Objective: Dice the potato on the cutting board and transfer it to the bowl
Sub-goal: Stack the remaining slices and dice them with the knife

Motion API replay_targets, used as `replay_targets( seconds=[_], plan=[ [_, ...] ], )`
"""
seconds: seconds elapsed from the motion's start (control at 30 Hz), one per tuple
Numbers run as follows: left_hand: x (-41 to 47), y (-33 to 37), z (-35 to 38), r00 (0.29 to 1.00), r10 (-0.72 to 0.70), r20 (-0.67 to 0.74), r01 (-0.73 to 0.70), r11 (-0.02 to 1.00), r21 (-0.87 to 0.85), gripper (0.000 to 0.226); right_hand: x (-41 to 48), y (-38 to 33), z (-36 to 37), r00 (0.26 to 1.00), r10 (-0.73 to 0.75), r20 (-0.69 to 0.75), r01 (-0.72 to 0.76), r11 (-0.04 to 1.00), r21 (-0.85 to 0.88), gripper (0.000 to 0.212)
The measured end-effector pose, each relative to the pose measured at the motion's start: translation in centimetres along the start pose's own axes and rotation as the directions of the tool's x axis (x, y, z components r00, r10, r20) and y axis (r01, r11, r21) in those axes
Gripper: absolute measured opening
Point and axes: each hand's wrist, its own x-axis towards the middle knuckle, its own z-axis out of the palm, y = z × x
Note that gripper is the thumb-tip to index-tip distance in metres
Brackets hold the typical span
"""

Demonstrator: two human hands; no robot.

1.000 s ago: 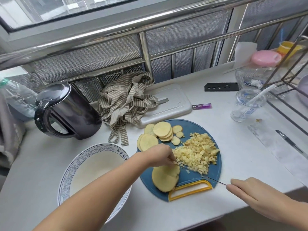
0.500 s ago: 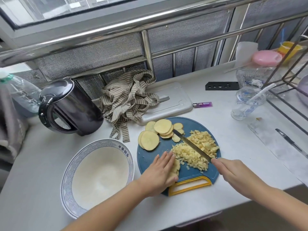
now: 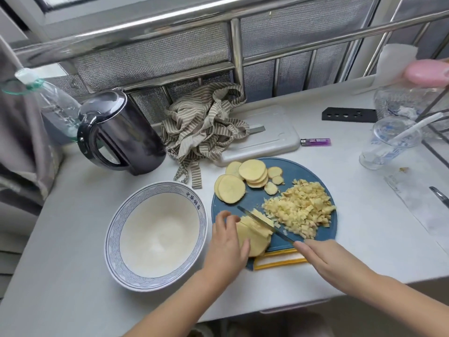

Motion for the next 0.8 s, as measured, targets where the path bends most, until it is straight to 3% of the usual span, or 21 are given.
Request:
replay_targets(
  seconds=[0.07,0.17,0.27,0.4,0.5,0.6,0.8],
  plan=[
    [0.2,0.2,-1.0,0.999,-0.027,-0.018,0.028,0.999,0.034,0.04,0.0,-0.2,0.6,1.0,-0.022,0.022,0.022,1.0,-0.011,0.076],
    [0.5,0.7,-1.8,0.981,-0.172,0.095,0.166,0.984,0.067,0.026,0.2,-0.8,1.0,0.997,-0.045,0.068,0.047,0.999,-0.026,0.067],
    [0.4,0.7,-1.8,0.894,-0.354,0.275,0.359,0.933,0.033,0.035,0.4,-0.9,1.1,0.994,-0.068,0.088,0.072,0.996,-0.047,0.065],
    [0.7,0.4,-1.4,0.73,-0.48,0.487,0.564,0.825,-0.032,0.05,0.9,-0.7,1.5,0.99,-0.088,0.113,0.097,0.992,-0.085,0.07],
    [1.2,0.2,-1.3,0.65,-0.523,0.551,0.678,0.727,-0.109,0.051,1.2,-0.5,1.9,0.988,-0.095,0.124,0.11,0.988,-0.113,0.075],
    [1.7,0.2,-1.4,0.634,-0.537,0.556,0.721,0.672,-0.172,0.052,1.2,-0.3,2.3,0.988,-0.107,0.112,0.12,0.986,-0.117,0.08],
    [2.7,0.1,-0.8,0.572,-0.545,0.613,0.785,0.579,-0.218,0.045,1.0,-0.8,2.6,0.99,-0.073,0.117,0.089,0.987,-0.135,0.07]
  ],
)
